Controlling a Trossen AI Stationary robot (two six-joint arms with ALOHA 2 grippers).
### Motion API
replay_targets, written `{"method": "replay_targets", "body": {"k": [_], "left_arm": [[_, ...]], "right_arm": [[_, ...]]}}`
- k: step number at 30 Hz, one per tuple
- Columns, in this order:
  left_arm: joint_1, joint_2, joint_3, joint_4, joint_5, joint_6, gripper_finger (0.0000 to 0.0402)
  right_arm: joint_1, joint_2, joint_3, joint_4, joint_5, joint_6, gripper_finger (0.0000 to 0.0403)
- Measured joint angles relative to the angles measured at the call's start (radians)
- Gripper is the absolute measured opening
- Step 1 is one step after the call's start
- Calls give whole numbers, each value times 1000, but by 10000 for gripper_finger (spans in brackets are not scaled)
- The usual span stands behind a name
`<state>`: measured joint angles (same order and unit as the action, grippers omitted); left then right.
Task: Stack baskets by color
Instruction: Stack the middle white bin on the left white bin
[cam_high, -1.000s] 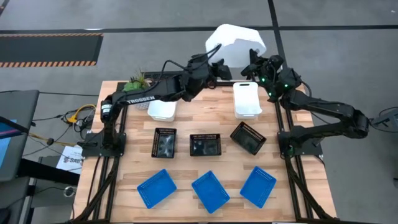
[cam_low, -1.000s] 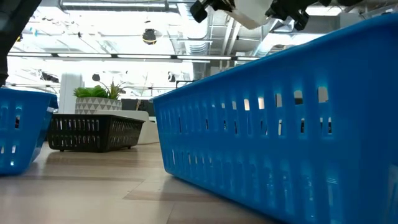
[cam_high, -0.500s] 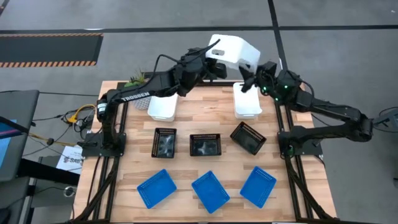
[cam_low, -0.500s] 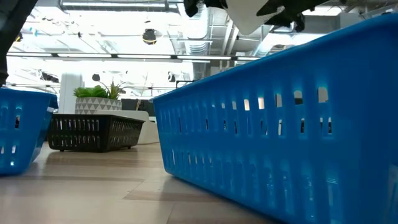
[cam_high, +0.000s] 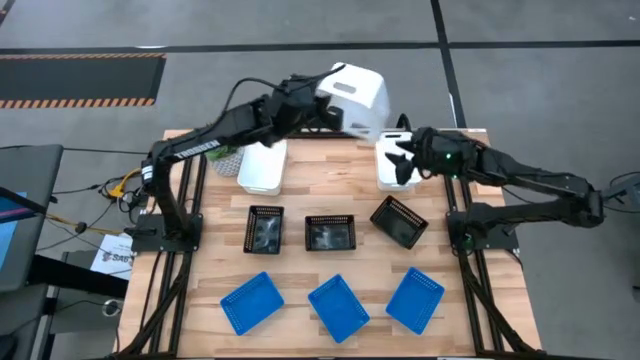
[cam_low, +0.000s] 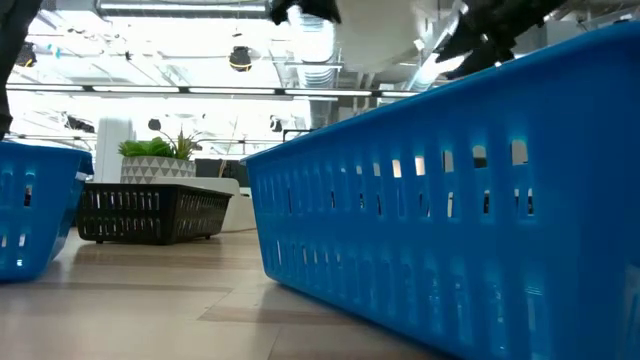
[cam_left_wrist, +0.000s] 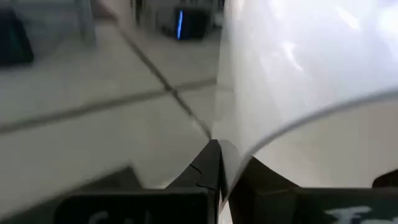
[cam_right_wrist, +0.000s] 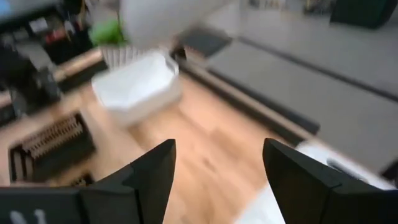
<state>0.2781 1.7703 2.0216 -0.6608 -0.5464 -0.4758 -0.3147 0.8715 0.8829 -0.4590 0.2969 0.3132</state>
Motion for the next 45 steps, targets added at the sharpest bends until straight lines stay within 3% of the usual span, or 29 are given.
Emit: {"method": "replay_targets", "body": {"k": [9, 18, 25, 34, 45], "left_arm": [[120, -127, 0, -589, 283, -184, 0], [272, -134, -2, -891, 357, -121, 0], [396, -135, -94, -893, 472, -99, 0], [483, -137, -274, -879, 472, -55, 0], [536, -136, -454, -747, 507, -47, 0]], "right_arm": [[54, -10, 0, -106, 15, 56, 264], [53, 7, 0, -103, 16, 78, 264], [53, 7, 0, -109, 16, 91, 264], [53, 7, 0, -115, 16, 91, 264], [52, 7, 0, -117, 16, 90, 264]]}}
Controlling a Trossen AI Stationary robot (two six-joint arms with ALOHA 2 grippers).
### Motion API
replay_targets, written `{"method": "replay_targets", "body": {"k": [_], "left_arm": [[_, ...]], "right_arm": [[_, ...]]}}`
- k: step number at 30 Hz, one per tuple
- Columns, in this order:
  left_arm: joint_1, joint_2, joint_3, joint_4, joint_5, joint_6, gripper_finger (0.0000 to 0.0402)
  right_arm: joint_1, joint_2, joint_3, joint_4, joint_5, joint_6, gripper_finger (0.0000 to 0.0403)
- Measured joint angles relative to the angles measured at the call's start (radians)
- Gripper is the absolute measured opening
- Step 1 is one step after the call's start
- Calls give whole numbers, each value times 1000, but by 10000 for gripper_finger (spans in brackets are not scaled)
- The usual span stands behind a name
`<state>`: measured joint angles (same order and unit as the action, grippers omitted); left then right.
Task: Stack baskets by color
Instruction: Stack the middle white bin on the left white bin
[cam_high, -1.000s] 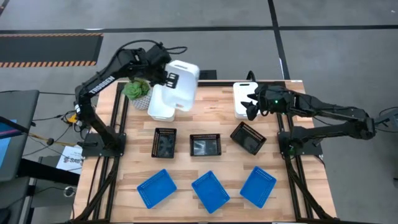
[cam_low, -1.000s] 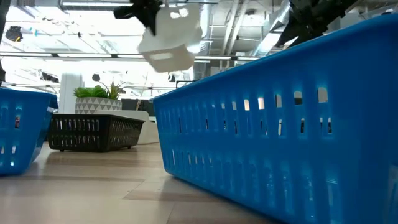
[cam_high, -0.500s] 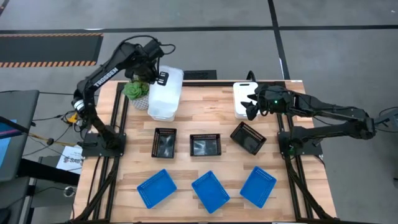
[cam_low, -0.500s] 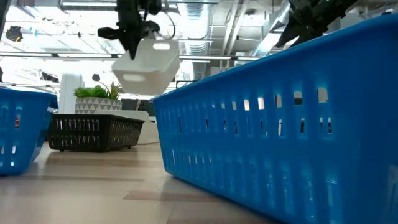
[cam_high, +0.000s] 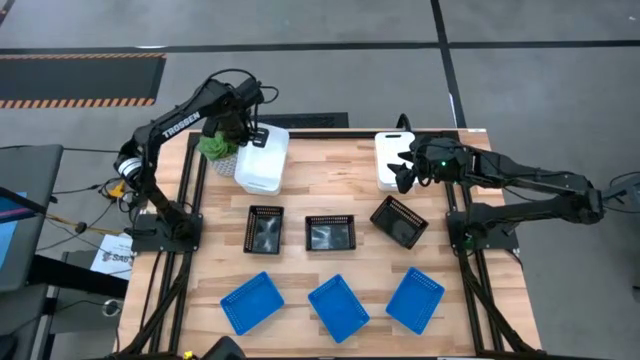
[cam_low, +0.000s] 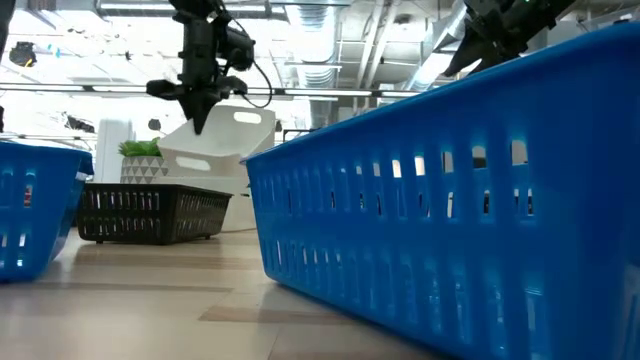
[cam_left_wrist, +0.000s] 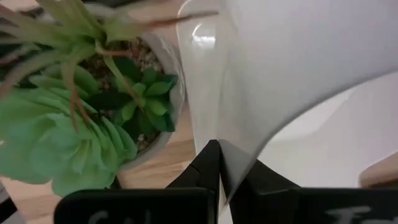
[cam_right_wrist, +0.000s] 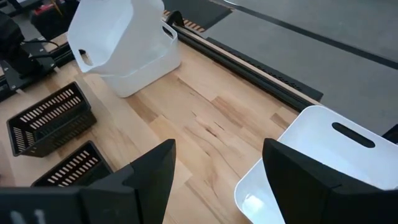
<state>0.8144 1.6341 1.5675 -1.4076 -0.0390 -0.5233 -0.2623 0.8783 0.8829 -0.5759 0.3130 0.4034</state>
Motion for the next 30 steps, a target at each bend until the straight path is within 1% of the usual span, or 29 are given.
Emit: {"method": "replay_targets", "body": {"k": [8, 12, 17, 19, 21, 23, 28, 30], "left_arm": [[18, 0, -38, 1, 15, 31, 0], [20, 0, -58, 6, 40, 46, 0], [20, 4, -74, 12, 29, 81, 1], [19, 4, -74, 12, 18, 97, 8], [17, 4, -74, 12, 8, 101, 25], [17, 4, -74, 11, 8, 100, 51], [17, 4, -74, 7, 21, 95, 133], [17, 4, -69, -4, 48, 97, 163]], "right_arm": [[0, 0, 0, 0, 1, -1, 264], [0, 0, 0, 0, 1, -1, 264], [0, 0, 0, 0, 1, -4, 264], [0, 0, 0, 0, 1, -4, 264], [0, 0, 0, 0, 1, -4, 264], [0, 0, 0, 0, 1, -4, 264], [0, 0, 0, 0, 1, -4, 264], [0, 0, 0, 0, 1, -4, 264]]}}
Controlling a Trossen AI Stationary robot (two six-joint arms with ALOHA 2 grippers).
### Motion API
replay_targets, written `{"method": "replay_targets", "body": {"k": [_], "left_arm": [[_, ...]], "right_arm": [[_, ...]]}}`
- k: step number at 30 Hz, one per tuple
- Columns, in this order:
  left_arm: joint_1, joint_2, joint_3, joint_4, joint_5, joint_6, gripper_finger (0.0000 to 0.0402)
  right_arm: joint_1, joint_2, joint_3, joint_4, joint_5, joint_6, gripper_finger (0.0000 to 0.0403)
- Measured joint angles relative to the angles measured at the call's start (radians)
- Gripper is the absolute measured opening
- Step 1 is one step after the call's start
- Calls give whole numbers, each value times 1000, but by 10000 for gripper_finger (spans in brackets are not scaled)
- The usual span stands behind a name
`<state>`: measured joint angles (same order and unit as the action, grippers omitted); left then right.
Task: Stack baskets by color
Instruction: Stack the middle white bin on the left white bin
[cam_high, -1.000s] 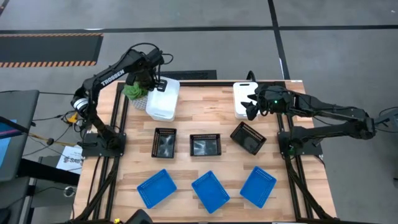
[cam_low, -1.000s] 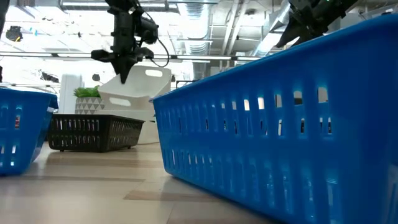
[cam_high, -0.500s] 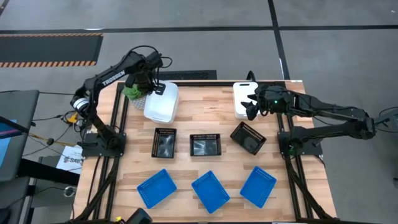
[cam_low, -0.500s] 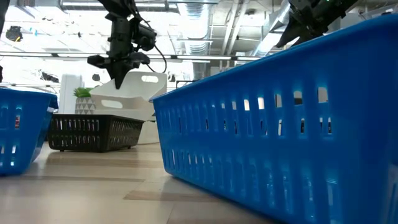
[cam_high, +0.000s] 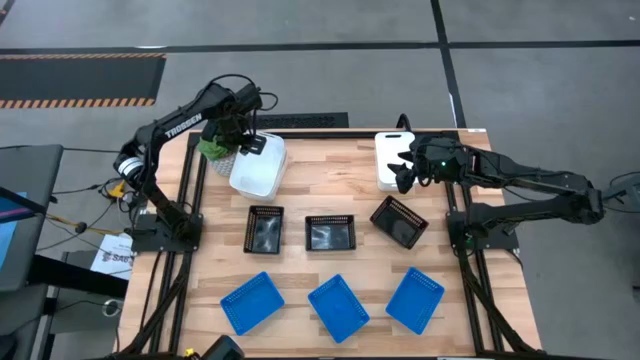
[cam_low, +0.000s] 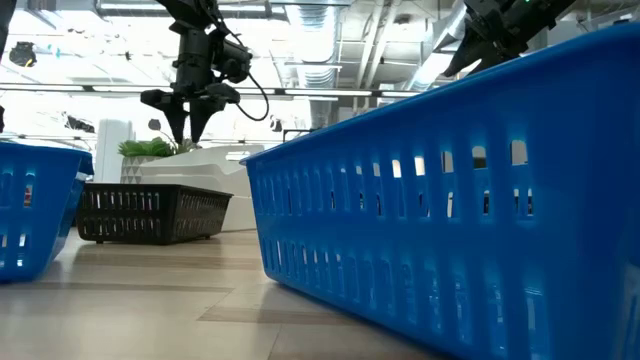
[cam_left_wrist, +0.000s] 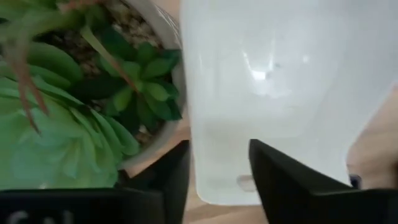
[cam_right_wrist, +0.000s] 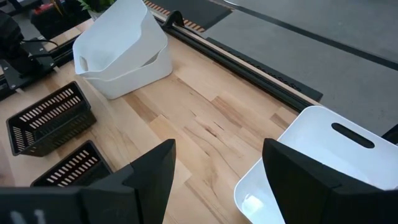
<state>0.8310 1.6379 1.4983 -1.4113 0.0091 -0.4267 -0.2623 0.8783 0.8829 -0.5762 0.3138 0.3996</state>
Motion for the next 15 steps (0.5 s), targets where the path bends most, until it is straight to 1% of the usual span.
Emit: {"method": "replay_targets", "body": {"k": [2, 4, 6, 8, 10, 14, 15], "left_arm": [[0, 0, 18, -11, 28, 9, 184], [-2, -1, 41, -10, 61, 27, 196], [-14, -4, 70, 3, 74, 47, 200], [-32, -8, 106, 18, 60, 89, 199], [-56, -9, 147, 22, -1, 163, 192], [-110, -10, 205, 94, -201, 386, 178], [-121, -10, 208, 119, -233, 435, 177]], "right_arm": [[0, 0, 0, 0, 0, 0, 264], [0, 0, 0, 0, 0, 0, 264], [0, 0, 0, 0, 0, 0, 264], [0, 0, 0, 0, 0, 0, 264], [0, 0, 0, 0, 0, 0, 264], [0, 0, 0, 0, 0, 1, 264], [0, 0, 0, 0, 0, 1, 264]]}}
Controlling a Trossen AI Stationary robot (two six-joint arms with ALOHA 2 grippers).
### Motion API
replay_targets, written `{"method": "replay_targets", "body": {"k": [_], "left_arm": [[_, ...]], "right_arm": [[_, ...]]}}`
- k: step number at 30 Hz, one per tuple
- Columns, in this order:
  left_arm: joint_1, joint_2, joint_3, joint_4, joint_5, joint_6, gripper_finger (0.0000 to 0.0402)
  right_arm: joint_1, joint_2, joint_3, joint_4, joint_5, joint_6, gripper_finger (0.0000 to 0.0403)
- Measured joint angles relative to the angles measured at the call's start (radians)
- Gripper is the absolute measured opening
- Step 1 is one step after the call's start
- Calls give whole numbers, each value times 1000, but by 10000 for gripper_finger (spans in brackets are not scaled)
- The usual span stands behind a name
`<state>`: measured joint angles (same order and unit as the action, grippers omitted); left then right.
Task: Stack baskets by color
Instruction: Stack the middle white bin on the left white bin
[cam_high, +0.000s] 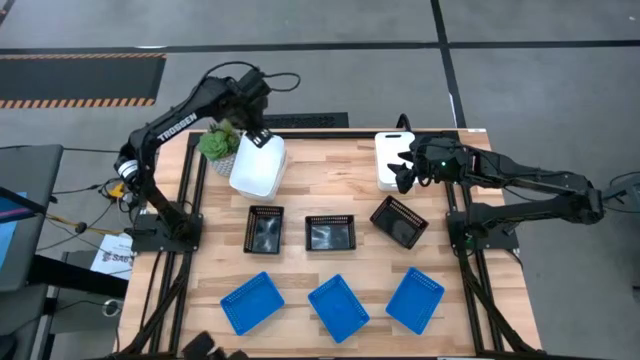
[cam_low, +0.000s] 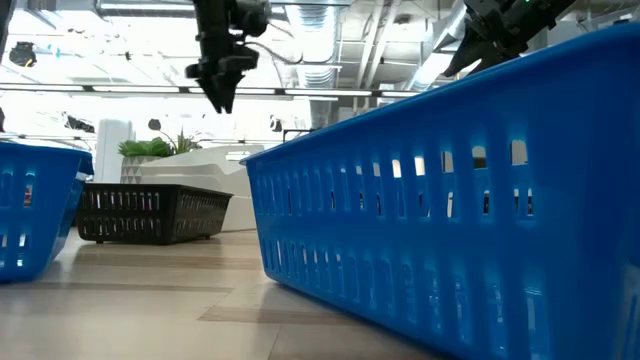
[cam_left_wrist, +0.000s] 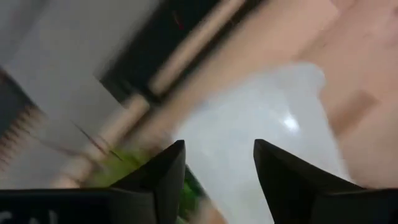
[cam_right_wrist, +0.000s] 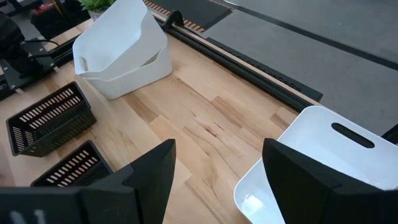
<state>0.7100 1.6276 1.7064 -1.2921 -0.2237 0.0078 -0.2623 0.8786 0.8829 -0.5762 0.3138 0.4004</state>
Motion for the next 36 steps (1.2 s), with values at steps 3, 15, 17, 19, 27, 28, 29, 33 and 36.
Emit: {"method": "replay_targets", "body": {"k": [3, 15, 17, 19, 27, 28, 29, 33, 36], "left_arm": [[-12, 4, 0, 31, 65, 110, 174], [-211, 3, 0, -153, 93, -469, 174], [-273, 10, -2, -143, 19, -504, 174], [-313, 10, -28, -86, -26, -537, 174], [-325, 11, -231, 162, -34, -666, 174], [-325, 11, -250, 181, -34, -675, 174], [-325, 11, -271, 205, -35, -683, 174], [-326, 11, -349, 236, -42, -710, 174], [-329, 11, -399, 258, -66, -701, 174]], "right_arm": [[0, 0, 0, 0, 0, 0, 264], [0, 0, 0, -1, 3, 19, 264], [0, 0, 0, -1, 3, 19, 264], [0, 0, 0, -1, 3, 19, 264], [0, 0, 0, 0, 3, 14, 264], [0, 0, 0, 0, 3, 14, 264], [0, 0, 0, -1, 3, 14, 264], [0, 0, 0, -1, 3, 13, 264], [0, 0, 0, -1, 3, 13, 264]]}}
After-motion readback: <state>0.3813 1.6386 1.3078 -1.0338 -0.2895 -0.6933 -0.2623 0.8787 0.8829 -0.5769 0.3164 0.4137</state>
